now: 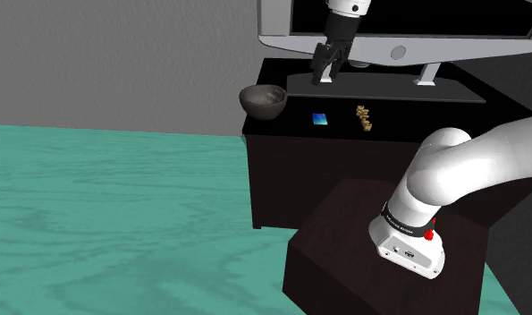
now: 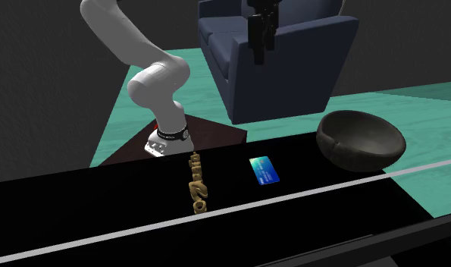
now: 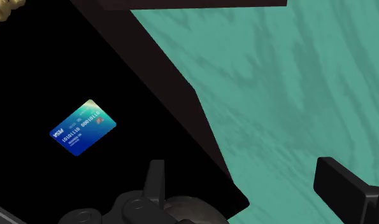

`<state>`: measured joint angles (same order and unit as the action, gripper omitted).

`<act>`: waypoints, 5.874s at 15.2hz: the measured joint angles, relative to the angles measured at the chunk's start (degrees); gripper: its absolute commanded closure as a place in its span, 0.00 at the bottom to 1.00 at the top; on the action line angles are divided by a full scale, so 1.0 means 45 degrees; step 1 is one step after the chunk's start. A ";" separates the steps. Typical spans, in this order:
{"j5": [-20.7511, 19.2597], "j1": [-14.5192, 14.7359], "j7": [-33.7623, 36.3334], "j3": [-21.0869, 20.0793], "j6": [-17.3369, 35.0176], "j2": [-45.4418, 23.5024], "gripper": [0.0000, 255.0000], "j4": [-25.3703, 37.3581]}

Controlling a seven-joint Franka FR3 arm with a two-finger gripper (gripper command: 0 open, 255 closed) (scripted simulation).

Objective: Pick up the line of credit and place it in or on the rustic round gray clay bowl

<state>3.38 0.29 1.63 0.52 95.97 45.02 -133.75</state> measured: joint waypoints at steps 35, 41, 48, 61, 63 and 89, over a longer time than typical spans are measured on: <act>0.0430 -0.3544 0.6760 0.0824 0.4926 -0.5808 1.00 -0.2044; 0.0422 -0.3552 0.6766 0.0833 0.4914 -0.5797 1.00 -0.2013; 0.0400 -0.3545 0.6829 0.0814 0.4421 -0.5612 1.00 -0.1739; 0.0285 -0.3572 0.7084 0.0782 0.2047 -0.4884 1.00 -0.0079; 0.0276 -0.3572 0.7120 0.0778 0.1687 -0.4816 1.00 0.0215; 0.0901 -0.2521 0.9800 -0.0806 -0.0760 -0.8596 1.00 0.6718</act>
<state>7.44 -11.06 45.74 -3.11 92.54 6.34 -103.52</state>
